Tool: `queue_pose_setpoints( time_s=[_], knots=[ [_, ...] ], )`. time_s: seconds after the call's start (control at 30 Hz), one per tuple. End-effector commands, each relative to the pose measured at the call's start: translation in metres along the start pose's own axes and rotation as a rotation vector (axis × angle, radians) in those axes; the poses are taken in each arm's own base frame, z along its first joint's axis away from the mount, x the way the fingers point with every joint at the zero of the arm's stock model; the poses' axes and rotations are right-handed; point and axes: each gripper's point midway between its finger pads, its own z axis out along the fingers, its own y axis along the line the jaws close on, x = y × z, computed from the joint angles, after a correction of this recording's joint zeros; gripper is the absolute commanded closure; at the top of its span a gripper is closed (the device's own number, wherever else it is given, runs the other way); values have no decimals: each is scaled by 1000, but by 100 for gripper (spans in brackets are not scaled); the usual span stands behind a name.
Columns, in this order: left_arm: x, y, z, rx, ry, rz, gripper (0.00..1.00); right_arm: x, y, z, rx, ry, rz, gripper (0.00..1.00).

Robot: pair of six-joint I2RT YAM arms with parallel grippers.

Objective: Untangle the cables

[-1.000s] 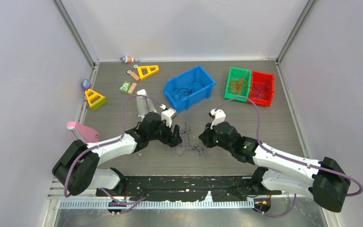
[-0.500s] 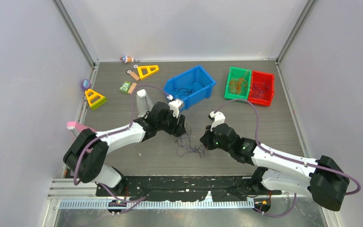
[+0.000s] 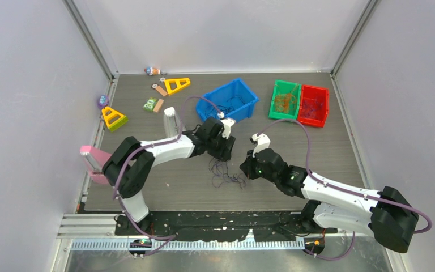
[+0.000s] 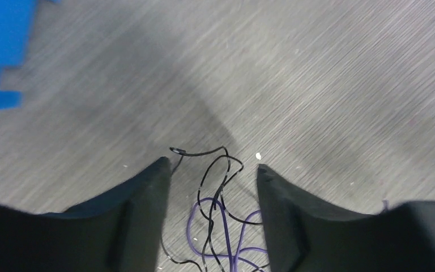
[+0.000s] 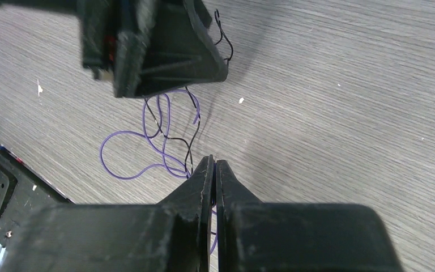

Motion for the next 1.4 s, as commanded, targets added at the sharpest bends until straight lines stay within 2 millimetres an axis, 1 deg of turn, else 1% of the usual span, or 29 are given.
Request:
queue_pose_setpoints(
  time_s=[0.0, 0.03, 0.07, 0.1, 0.17, 0.2, 0.23, 0.27, 0.3, 0.33, 0.37, 0.4, 0.43, 0.47, 0.5, 0.53, 0.57, 0.6, 0.7, 0.8, 0.83, 0.87, 0.93, 1.07, 1.2, 1.23, 1.3, 1.33, 1.37],
  knots=[
    [35, 4, 12, -39, 150, -8, 60, -22, 6, -1, -5, -82, 1, 95],
    [33, 5, 13, -45, 148, -7, 73, -23, 6, -1, -3, -84, 2, 95],
    [28, 7, 9, -61, 130, -2, 90, -22, 4, -1, 3, -87, 2, 95],
    [21, 11, 3, -90, 93, 0, 100, -22, 2, -3, 13, -88, 7, 95],
    [4, 20, -19, -156, -34, -2, 100, -15, -13, -5, 84, -73, 23, 95],
    [-7, 23, -32, -181, -105, -2, 100, -12, -27, -8, 160, -70, 38, 95],
    [-17, 26, -46, -202, -173, -4, 100, -10, -35, -10, 200, -73, 50, 95],
    [-22, 29, -59, -226, -220, -6, 100, -6, -54, -15, 294, -78, 71, 95],
    [-25, 34, -72, -259, -262, -13, 100, -4, -63, -19, 337, -84, 80, 95],
    [-26, 40, -83, -293, -291, -25, 100, 0, -82, -26, 427, -92, 95, 95],
    [-27, 46, -95, -330, -321, -43, 100, 0, -90, -30, 459, -103, 107, 95],
    [-25, 55, -105, -366, -343, -69, 100, 2, -106, -38, 531, -112, 125, 95],
    [-23, 62, -114, -393, -362, -98, 100, 2, -112, -43, 550, -127, 139, 95],
    [-21, 70, -125, -419, -387, -134, 100, -1, -123, -50, 589, -146, 168, 95],
    [-13, 79, -131, -439, -395, -171, 100, 0, -136, -55, 629, -155, 196, 95],
    [-9, 86, -137, -455, -410, -208, 100, -1, -140, -60, 633, -173, 224, 95],
    [-4, 94, -145, -474, -430, -251, 100, 0, -154, -65, 671, -183, 263, 95],
    [2, 102, -152, -500, -446, -293, 100, -3, -155, -70, 667, -210, 292, 95],
    [16, 124, -178, -590, -520, -393, 100, -3, -175, -87, 741, -270, 366, 95],
    [31, 142, -205, -691, -599, -493, 100, -12, -184, -101, 783, -340, 434, 95],
    [36, 148, -214, -727, -626, -530, 100, -10, -192, -109, 835, -360, 456, 95],
    [41, 153, -222, -757, -651, -562, 100, -15, -194, -114, 851, -382, 468, 95],
    [51, 161, -237, -818, -706, -614, 100, -17, -203, -127, 922, -422, 493, 95],
    [67, 171, -258, -902, -780, -695, 100, -19, -212, -143, 993, -479, 539, 95],
    [74, 175, -267, -933, -812, -722, 100, -25, -210, -145, 974, -494, 529, 95],
    [74, 175, -268, -935, -820, -723, 100, -30, -208, -143, 953, -509, 527, 95],
    [63, 170, -265, -883, -831, -664, 100, -37, -195, -128, 852, -465, 473, 95],
    [56, 165, -259, -836, -825, -626, 100, -44, -190, -122, 808, -455, 408, 95],
    [52, 162, -256, -807, -822, -613, 100, -44, -183, -115, 752, -430, 394, 95]
  ],
)
